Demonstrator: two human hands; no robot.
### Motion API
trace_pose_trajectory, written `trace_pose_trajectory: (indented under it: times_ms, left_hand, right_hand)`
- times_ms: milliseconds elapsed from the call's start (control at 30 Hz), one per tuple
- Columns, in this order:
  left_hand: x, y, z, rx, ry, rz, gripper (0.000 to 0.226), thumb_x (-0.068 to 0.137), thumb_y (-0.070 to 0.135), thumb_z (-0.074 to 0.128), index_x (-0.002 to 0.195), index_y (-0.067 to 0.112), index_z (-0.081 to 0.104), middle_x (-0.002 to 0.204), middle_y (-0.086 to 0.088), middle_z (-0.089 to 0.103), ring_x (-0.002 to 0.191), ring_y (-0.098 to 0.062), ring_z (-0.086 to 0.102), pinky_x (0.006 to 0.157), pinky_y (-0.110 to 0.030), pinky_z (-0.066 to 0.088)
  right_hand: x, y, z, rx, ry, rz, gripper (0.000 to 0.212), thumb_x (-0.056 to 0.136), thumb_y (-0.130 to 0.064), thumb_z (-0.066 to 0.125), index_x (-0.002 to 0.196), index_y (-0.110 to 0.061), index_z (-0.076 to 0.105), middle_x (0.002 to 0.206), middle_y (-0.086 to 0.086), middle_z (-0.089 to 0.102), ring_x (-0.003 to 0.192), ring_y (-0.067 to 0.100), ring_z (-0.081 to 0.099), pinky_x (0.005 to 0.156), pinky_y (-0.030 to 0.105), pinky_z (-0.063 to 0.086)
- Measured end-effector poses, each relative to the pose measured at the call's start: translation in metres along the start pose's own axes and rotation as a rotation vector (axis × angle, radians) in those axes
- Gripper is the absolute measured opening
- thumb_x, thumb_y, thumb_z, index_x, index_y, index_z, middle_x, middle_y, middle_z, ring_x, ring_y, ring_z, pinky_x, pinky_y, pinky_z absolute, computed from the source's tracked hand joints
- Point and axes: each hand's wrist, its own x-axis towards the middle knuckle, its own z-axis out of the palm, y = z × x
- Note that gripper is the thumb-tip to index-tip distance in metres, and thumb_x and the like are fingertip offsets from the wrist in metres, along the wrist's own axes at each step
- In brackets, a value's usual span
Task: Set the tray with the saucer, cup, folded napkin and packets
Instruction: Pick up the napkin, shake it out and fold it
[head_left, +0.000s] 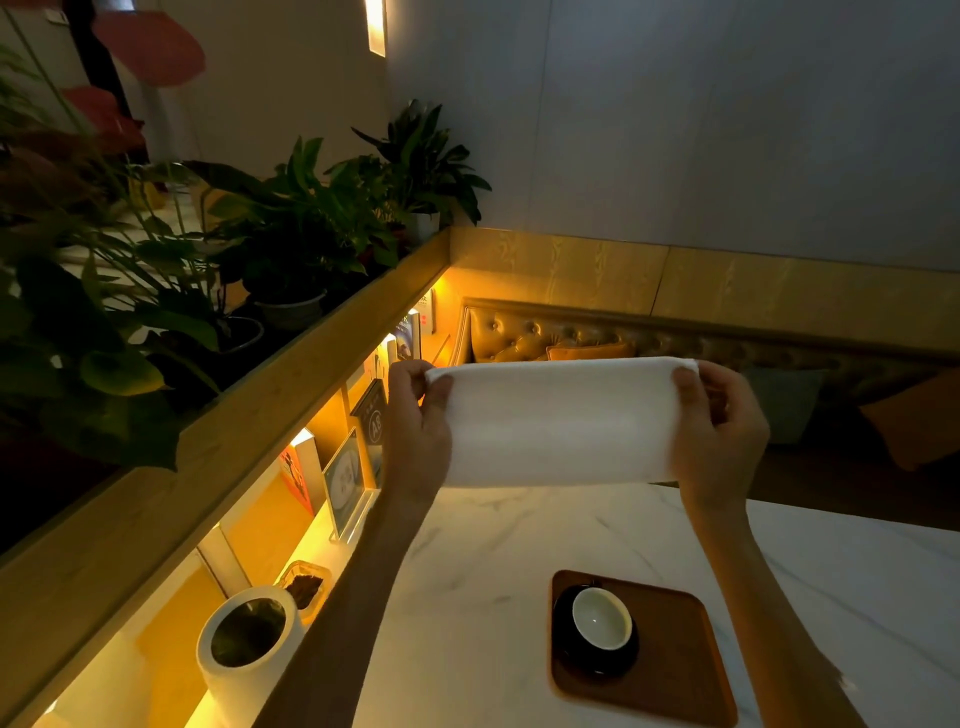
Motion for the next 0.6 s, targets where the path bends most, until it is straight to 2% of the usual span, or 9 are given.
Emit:
trace_pose_trajectory:
  times_ms: [133, 233, 333, 467, 600]
  left_hand:
    - [0.007, 0.011, -0.008, -0.069, -0.037, -0.081, 0.007, 0.099, 0.021, 0.051, 0.104, 0.023, 0.046, 0.108, -0.007, 0.060, 0.096, -0.022, 0.060, 0.075, -0.036, 0.052]
    - [0.005, 0.011, -0.012, -0.049, -0.060, -0.119, 0.007, 0.099, 0.020, 0.050, 0.106, 0.020, 0.047, 0.113, -0.013, 0.060, 0.103, -0.029, 0.060, 0.084, -0.048, 0.052]
    - [0.003, 0.010, -0.015, -0.035, -0.032, -0.091, 0.010, 0.099, 0.020, 0.051, 0.108, 0.016, 0.048, 0.111, -0.010, 0.060, 0.101, -0.027, 0.061, 0.076, -0.039, 0.054]
    - [0.003, 0.010, -0.025, -0.016, 0.036, 0.008, 0.010, 0.099, 0.021, 0.052, 0.108, 0.019, 0.048, 0.096, 0.013, 0.056, 0.087, 0.002, 0.059, 0.062, -0.011, 0.049]
    - [0.002, 0.013, -0.027, -0.021, 0.073, 0.014, 0.009, 0.099, 0.021, 0.052, 0.107, 0.020, 0.048, 0.094, 0.021, 0.053, 0.084, -0.001, 0.058, 0.065, -0.015, 0.047]
  right_hand:
    - [-0.002, -0.004, 0.001, 0.065, -0.011, 0.082, 0.016, 0.091, -0.041, 0.057, 0.106, -0.033, 0.058, 0.093, -0.022, 0.061, 0.084, -0.008, 0.060, 0.060, 0.006, 0.050]
    - [-0.006, -0.001, 0.004, 0.064, -0.021, 0.102, 0.020, 0.092, -0.038, 0.057, 0.108, -0.027, 0.059, 0.098, -0.012, 0.063, 0.086, 0.000, 0.063, 0.060, 0.009, 0.049]
    - [-0.010, 0.000, 0.004, 0.074, -0.016, 0.112, 0.016, 0.092, -0.038, 0.057, 0.106, -0.030, 0.058, 0.102, -0.007, 0.064, 0.089, 0.006, 0.063, 0.062, 0.013, 0.050]
    - [-0.011, -0.008, 0.000, 0.091, -0.002, 0.074, 0.013, 0.091, -0.041, 0.057, 0.103, -0.036, 0.057, 0.097, -0.014, 0.063, 0.086, -0.001, 0.063, 0.060, 0.008, 0.052]
    - [-0.006, -0.012, 0.004, 0.125, 0.010, 0.087, 0.013, 0.092, -0.035, 0.059, 0.104, -0.031, 0.059, 0.095, -0.017, 0.063, 0.085, -0.007, 0.062, 0.060, 0.005, 0.051]
